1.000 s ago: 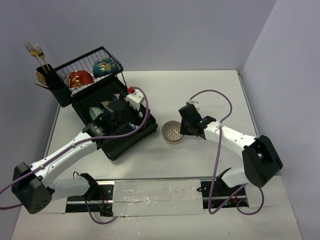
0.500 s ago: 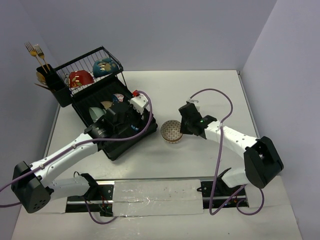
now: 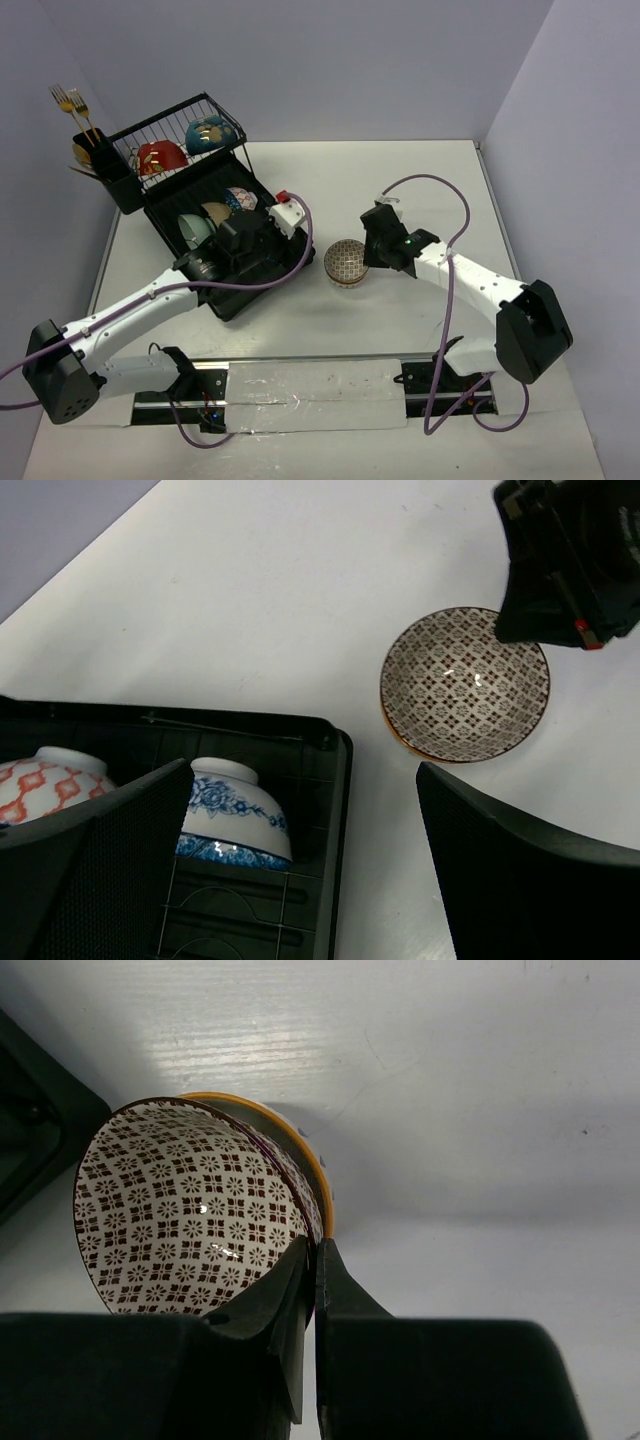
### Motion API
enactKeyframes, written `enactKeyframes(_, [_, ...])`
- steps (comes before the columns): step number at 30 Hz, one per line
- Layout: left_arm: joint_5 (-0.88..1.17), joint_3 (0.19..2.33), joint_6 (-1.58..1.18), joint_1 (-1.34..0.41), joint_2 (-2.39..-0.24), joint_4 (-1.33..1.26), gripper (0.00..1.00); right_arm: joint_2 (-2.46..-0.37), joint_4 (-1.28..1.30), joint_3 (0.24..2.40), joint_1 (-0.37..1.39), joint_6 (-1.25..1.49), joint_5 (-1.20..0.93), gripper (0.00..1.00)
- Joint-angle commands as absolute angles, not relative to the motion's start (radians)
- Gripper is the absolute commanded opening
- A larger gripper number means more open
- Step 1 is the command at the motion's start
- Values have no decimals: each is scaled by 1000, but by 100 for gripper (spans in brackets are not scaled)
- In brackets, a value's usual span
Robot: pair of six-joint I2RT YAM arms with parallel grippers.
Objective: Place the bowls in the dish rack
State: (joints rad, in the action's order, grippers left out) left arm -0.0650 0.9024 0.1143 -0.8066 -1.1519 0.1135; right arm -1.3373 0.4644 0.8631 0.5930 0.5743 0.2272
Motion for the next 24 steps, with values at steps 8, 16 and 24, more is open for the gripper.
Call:
enactKeyframes(8, [48,830,340,-928,-1072,47,98,-1210,517,1028,592,535,230,0])
enactKeyframes(16, [106,965,483,-1020,-1190,176,90,-1154,543,1063,592,485,241,0])
enactKeyframes(24, [149,1127,649,-1063,-1386,316,77,-1111,531,1037,594,453,247,0])
